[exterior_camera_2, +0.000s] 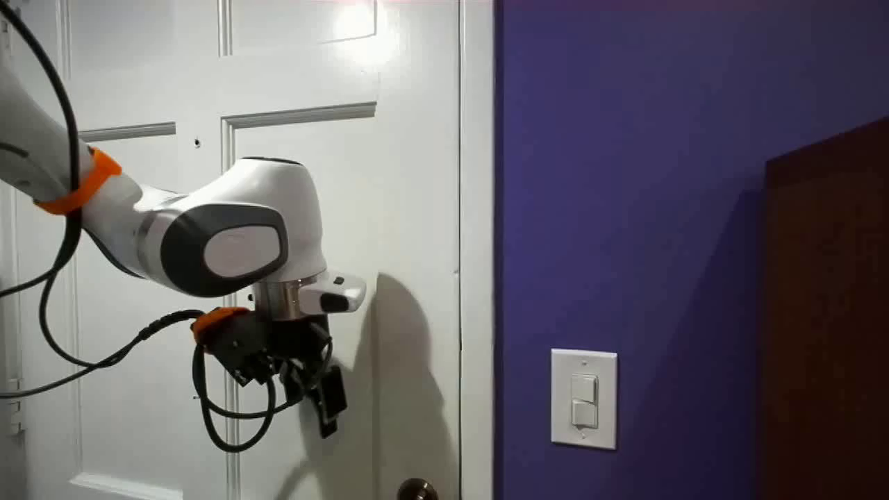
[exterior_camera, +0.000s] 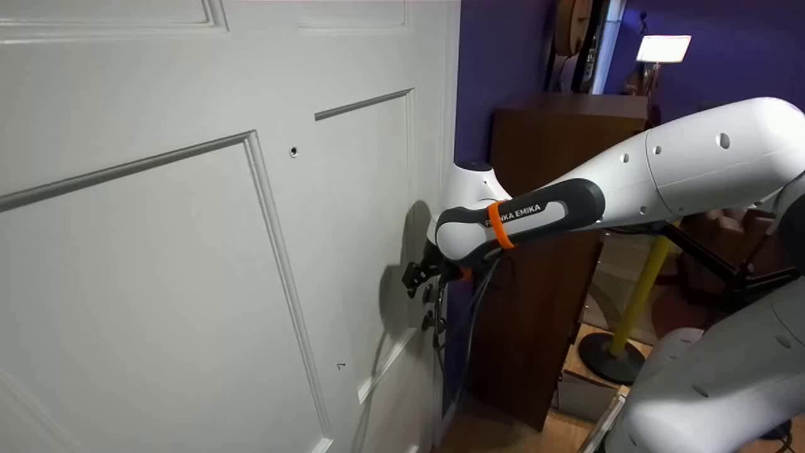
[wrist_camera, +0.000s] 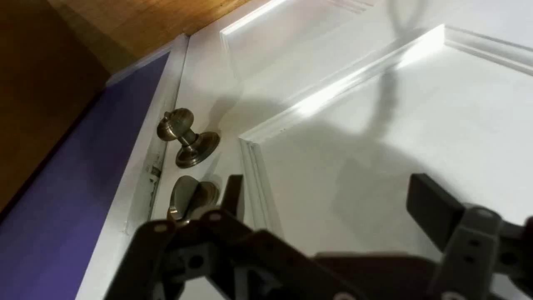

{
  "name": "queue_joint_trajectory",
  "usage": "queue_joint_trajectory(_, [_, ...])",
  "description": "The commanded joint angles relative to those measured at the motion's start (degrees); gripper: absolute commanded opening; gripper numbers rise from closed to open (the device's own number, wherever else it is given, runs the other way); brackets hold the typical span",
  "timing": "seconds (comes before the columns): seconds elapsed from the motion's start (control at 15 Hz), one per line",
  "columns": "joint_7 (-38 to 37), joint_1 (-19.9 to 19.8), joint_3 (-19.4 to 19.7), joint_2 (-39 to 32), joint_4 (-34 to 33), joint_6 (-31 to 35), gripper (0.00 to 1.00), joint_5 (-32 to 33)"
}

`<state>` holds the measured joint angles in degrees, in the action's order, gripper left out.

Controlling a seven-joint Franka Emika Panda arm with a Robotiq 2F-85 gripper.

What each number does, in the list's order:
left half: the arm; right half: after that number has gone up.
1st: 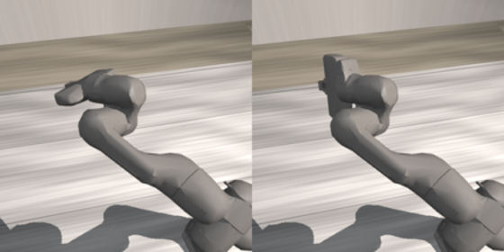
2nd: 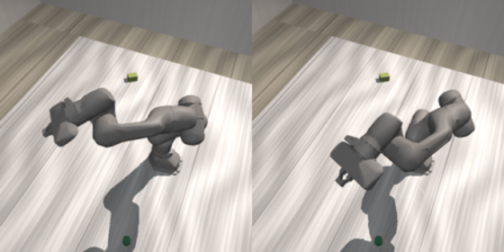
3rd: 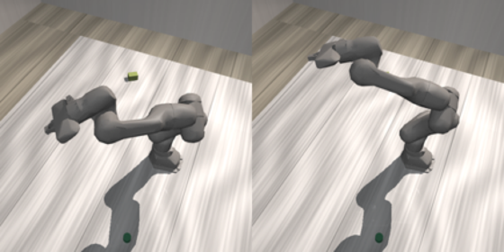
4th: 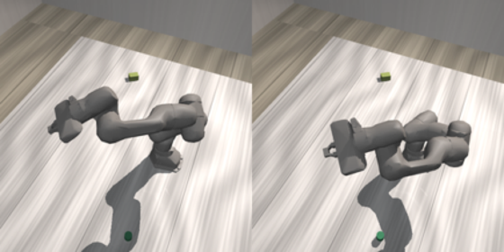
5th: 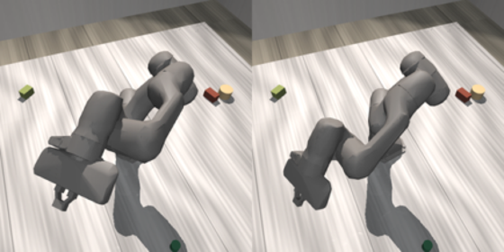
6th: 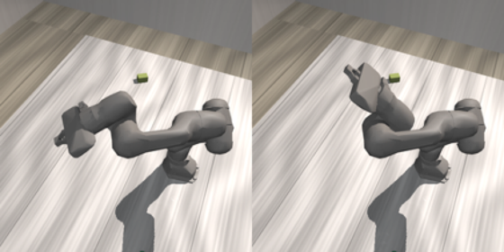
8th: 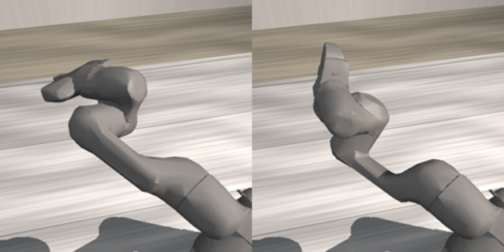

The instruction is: Unlock the door using the key

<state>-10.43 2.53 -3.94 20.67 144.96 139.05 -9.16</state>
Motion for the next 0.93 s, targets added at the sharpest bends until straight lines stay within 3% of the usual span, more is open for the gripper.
queue_joint_trajectory(0.0, [0.0, 0.1, 0.1, 0.0, -0.1, -0.2, 1.0, 0.1])
queue_joint_trajectory(0.33, [0.0, 0.0, 0.1, 0.0, -0.1, -0.2, 1.0, 0.1])
queue_joint_trajectory(0.4, [0.3, -1.3, 0.0, -1.2, -0.1, -0.1, 1.0, 3.0])
queue_joint_trajectory(0.87, [22.2, -1.0, 7.8, -2.7, 2.1, -0.3, 1.0, 3.0])
